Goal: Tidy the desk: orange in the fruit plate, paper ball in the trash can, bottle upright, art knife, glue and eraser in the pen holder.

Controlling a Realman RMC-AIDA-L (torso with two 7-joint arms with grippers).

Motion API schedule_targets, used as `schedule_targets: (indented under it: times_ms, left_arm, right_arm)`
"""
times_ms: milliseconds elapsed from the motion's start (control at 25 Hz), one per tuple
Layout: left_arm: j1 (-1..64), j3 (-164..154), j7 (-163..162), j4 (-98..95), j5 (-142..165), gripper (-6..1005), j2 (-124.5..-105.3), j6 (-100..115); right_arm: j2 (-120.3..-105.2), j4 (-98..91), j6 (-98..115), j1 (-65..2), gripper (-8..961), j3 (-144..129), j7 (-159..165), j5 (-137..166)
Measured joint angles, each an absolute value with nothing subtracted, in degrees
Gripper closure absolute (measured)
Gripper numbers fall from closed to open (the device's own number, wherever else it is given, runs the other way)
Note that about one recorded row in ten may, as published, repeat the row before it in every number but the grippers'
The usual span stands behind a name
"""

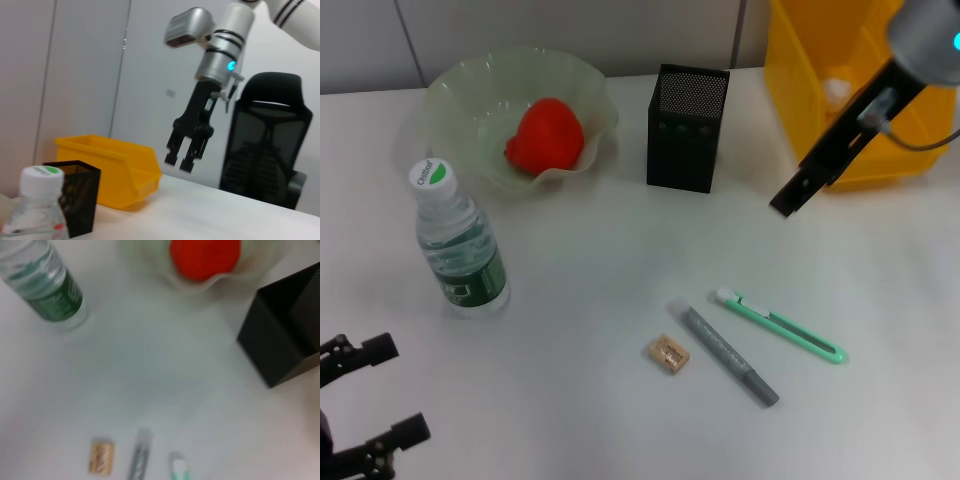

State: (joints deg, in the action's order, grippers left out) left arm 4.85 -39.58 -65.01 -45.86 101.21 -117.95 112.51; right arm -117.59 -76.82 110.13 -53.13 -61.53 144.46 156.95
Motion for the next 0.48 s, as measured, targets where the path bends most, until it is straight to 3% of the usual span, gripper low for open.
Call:
schedule_targets:
  times_ms: [40, 160, 480]
  left_arm:
    - [4.86, -40.56, -64.48, -45.71, 101.31, 155, -117.95, 112.65]
    - [4.86, -40.56, -64.48, -45.71, 101.31, 155, -117.95, 112.65]
    - [4.84, -41.10, -63.78, -45.20, 101.92, 155, -118.09, 112.32]
  right_arm:
    - [-118.59, -73.34, 109.69, -54.53, 324, -63.05, 144.57, 158.11]
    - [-119.11, -69.43, 107.59, -55.27, 325, -66.57, 145.26, 158.67]
    - [-119.49, -62.52, 100.52, -54.39, 325, -73.51, 146.67, 158.34]
